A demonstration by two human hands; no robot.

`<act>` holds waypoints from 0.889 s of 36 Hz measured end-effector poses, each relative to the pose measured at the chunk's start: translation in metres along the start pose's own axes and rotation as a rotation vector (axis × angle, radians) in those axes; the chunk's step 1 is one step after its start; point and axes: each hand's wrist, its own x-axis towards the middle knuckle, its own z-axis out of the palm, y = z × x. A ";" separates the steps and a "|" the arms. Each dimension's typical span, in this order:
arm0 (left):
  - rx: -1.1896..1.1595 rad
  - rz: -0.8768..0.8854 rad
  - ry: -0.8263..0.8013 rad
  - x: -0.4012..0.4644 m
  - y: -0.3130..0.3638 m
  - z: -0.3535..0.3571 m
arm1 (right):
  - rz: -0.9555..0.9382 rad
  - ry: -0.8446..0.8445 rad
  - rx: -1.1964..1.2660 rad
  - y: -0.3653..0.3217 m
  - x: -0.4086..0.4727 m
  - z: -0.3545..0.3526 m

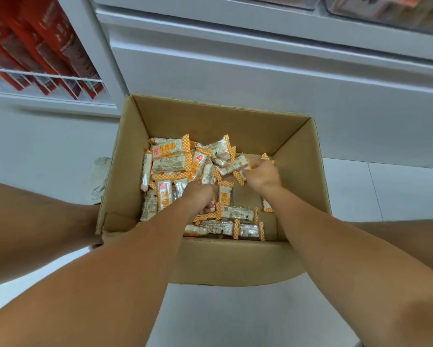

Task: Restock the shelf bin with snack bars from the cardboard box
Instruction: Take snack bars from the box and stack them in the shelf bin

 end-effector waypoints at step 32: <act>-0.237 -0.014 0.048 0.014 -0.004 -0.005 | 0.012 -0.567 0.581 -0.010 -0.021 0.004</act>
